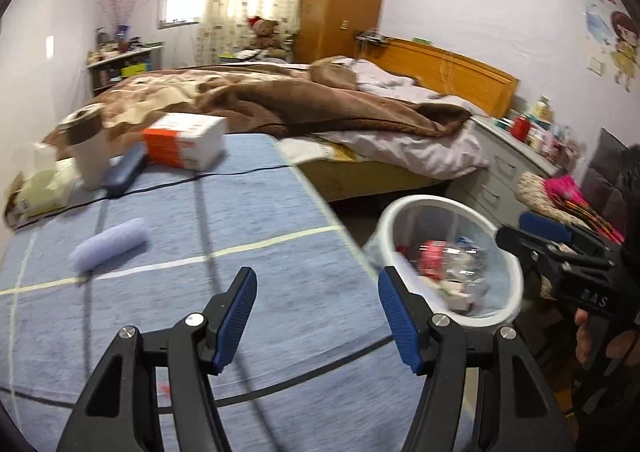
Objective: Collect trash
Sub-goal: 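Move both open tools back over the table toward the remaining trash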
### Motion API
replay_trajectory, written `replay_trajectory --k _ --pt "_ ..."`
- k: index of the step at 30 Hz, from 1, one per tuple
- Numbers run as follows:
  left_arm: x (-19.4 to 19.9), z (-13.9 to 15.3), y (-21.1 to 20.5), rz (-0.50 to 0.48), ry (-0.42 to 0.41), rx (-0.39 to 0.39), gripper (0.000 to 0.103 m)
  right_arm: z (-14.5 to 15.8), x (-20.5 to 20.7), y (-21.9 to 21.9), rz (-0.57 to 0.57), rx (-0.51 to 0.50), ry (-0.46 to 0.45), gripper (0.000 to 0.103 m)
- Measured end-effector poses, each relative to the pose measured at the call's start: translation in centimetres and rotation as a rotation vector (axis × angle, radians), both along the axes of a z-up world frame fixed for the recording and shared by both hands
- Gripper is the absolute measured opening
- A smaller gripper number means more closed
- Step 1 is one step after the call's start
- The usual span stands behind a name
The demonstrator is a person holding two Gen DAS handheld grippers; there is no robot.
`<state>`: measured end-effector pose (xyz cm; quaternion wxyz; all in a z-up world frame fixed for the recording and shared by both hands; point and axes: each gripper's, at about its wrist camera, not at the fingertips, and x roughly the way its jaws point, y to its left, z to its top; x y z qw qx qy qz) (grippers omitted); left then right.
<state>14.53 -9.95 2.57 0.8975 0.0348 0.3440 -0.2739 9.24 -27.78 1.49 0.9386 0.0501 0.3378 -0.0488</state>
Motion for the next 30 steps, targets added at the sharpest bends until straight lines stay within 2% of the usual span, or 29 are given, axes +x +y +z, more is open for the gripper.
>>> replay_trajectory --k 16,24,30 --pt "2.4 -1.0 11.0 0.167 0.024 -0.008 0.066 -2.2 2.3 8.6 0.202 0.075 0.058 0.068" --pt "4.3 -1.8 14.1 0.206 0.038 -0.021 0.068 -3.8 3.5 12.8 0.319 0.086 0.113 0.068" --pt "6.8 -2.6 15.3 0.209 0.047 0.005 0.071 -5.0 4.1 15.5 0.405 0.088 0.146 0.068"
